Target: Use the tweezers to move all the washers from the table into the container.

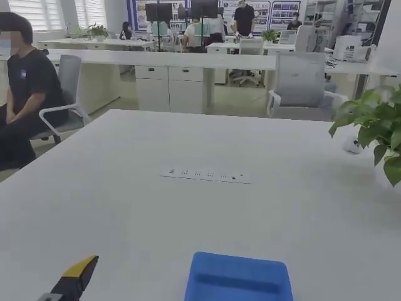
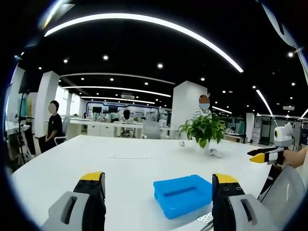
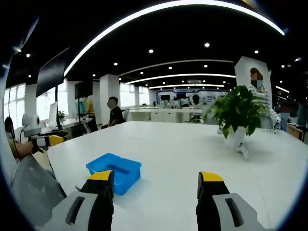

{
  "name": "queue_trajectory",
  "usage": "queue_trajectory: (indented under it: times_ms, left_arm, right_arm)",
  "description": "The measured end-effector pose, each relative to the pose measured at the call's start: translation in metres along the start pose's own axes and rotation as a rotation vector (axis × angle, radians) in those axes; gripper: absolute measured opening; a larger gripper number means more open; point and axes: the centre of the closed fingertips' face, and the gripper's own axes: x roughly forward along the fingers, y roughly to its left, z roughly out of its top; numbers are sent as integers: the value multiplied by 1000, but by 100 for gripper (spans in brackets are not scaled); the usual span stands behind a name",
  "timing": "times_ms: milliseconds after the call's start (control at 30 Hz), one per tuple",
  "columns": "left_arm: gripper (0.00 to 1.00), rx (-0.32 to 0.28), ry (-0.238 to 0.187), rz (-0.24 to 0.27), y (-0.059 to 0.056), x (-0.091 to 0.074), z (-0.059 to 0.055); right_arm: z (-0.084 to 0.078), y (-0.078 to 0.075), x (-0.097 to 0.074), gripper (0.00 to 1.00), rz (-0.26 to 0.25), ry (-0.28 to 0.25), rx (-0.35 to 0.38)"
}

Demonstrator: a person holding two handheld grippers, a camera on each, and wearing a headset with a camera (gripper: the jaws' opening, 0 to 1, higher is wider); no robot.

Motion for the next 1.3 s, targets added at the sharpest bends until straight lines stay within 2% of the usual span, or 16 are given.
queue_trajectory:
  times_ms: [300,433,600,733,767,867,900,933,967,1000,1067,1133,1167,1200,1233,1300]
  left_arm:
    - [94,-5,8,-6,0,1,-1]
    - [92,-29,26,-10,1,1,-4]
    - [87,-43,23,-19,0,0,-3]
    - [85,-12,52,-34,-2,-1,-10]
    - [84,3,82,-45,-3,-2,-17]
    - [80,-13,185,-76,-7,-7,-39]
    - [78,-17,244,-101,-10,-10,-49]
    - [73,-22,271,-113,-12,-11,-53]
    - [68,-12,303,-157,-17,-13,-58]
    - [63,-11,331,-172,-19,-15,-62]
    - [52,-7,348,-236,-26,-16,-62]
    - [42,-2,375,-287,-31,-16,-62]
    - [39,-2,379,-314,-33,-16,-61]
    - [35,-34,399,-341,-36,-16,-61]
    - [33,-40,405,-368,-39,-16,-61]
    - [30,-27,416,-387,-39,-13,-61]
  right_arm:
    - [-2,1,1,68,-5,17,-12]
    - [-4,1,2,69,-6,37,-24]
    - [-5,2,2,69,-10,56,-37]
    - [-3,2,2,72,-18,71,-23]
    - [-4,2,2,73,-15,77,-18]
    - [-8,6,2,76,4,135,-12]
    - [-8,7,2,76,4,146,-16]
    - [-5,8,3,75,9,151,-24]
    - [-5,10,3,72,13,168,-33]
    - [-5,12,4,69,20,183,-38]
    - [-5,24,8,60,81,213,-63]
    - [-11,32,11,46,121,261,-86]
    - [-13,41,14,42,164,266,-128]
    - [-15,48,16,38,195,277,-138]
    - [-18,54,17,35,220,290,-141]
    - [-25,68,21,33,282,326,-198]
